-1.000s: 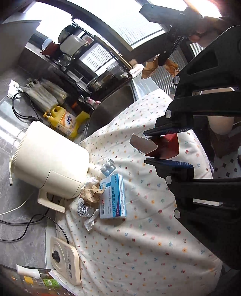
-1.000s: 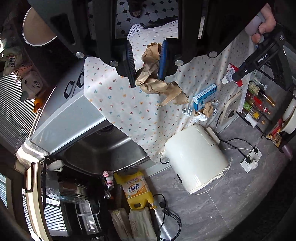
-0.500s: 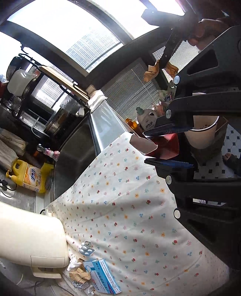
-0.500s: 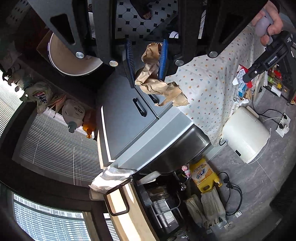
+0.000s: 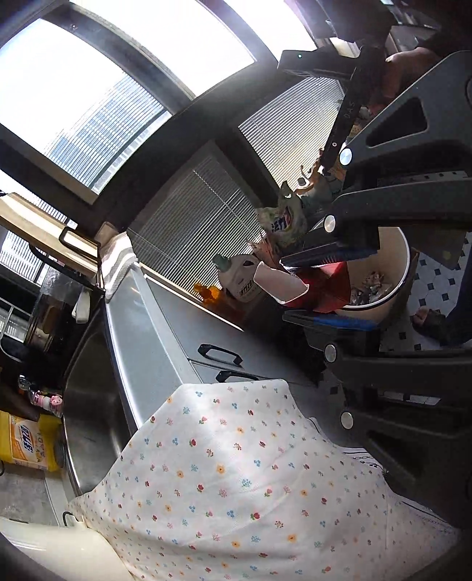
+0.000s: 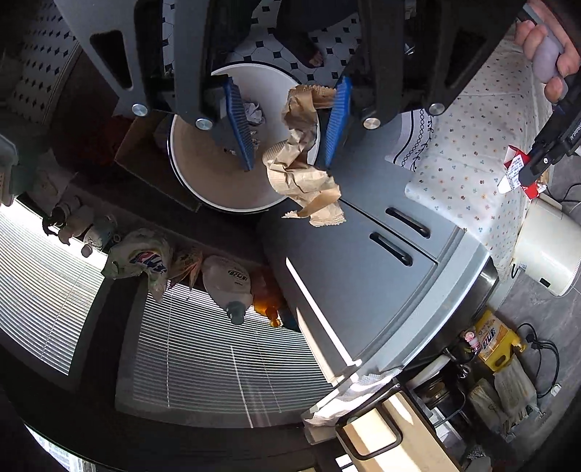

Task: Collect trash
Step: 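Carry the red box with the left tool over the white bin and release, then move the left tool back over the counter toward the foil ball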

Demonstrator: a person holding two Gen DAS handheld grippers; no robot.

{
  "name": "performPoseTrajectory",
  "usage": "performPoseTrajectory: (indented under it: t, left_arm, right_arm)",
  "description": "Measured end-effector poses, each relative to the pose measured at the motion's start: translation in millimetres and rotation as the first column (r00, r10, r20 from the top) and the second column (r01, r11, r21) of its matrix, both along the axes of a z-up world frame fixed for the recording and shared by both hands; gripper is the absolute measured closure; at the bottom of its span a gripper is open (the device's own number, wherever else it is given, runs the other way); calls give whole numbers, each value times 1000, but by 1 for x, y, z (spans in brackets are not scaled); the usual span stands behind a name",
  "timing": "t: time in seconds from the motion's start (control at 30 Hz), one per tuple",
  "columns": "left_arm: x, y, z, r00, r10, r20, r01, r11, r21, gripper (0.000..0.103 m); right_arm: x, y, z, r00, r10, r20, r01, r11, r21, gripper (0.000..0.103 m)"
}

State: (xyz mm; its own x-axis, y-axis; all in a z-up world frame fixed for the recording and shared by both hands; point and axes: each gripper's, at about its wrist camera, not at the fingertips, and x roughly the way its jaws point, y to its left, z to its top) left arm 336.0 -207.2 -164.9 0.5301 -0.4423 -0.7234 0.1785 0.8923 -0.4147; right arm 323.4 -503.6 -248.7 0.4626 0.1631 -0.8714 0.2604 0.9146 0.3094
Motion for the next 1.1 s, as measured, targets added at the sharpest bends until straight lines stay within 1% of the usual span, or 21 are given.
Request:
performPoseTrajectory:
  t: [0.03,0.07,0.2,0.37,0.57,0.77,0.83,0.87,0.9,1.0,1.1]
  left_arm:
    - [-1,-8,-1,1000,-7,-3,7,1000,0,79]
    - [-2,-14,-3,1000,-13,-5,13,1000,-2,79]
    - [-7,-39,-12,999,-36,-22,36,999,-11,79]
    - [-9,-68,-28,996,-70,-55,69,997,-21,79]
    - [-8,-106,-48,988,-125,-91,122,992,-35,78]
    - [-7,-141,-53,977,-192,-95,187,981,-61,76]
    - [-7,-149,-51,973,-215,-86,207,973,-99,67]
    - [-7,-151,-49,971,-226,-84,215,969,-125,55]
    - [-7,-153,-47,970,-230,-78,218,966,-139,46]
    - [-11,-154,-41,972,-229,-54,220,966,-135,40]
    - [-13,-144,-39,977,-204,-55,196,972,-126,35]
  right_arm:
    - [-2,-5,-1,1000,-6,1,6,1000,-2,37]
    - [-4,-10,-3,1000,-9,0,9,1000,-5,36]
    - [-12,-26,-4,1000,-9,-7,9,1000,0,36]
    - [-25,-41,2,1000,-12,-5,11,1000,-16,36]
    - [-50,-59,10,1000,-29,5,29,999,-33,35]
    - [-70,-77,15,998,-59,12,60,997,-44,35]
    - [-75,-81,16,998,-67,14,67,997,-45,35]
    - [-77,-83,17,997,-69,15,70,997,-45,35]
    - [-78,-84,17,997,-72,15,72,996,-46,35]
    - [-80,-84,18,997,-73,15,74,996,-46,35]
    - [-79,-79,18,998,-64,16,65,997,-42,34]
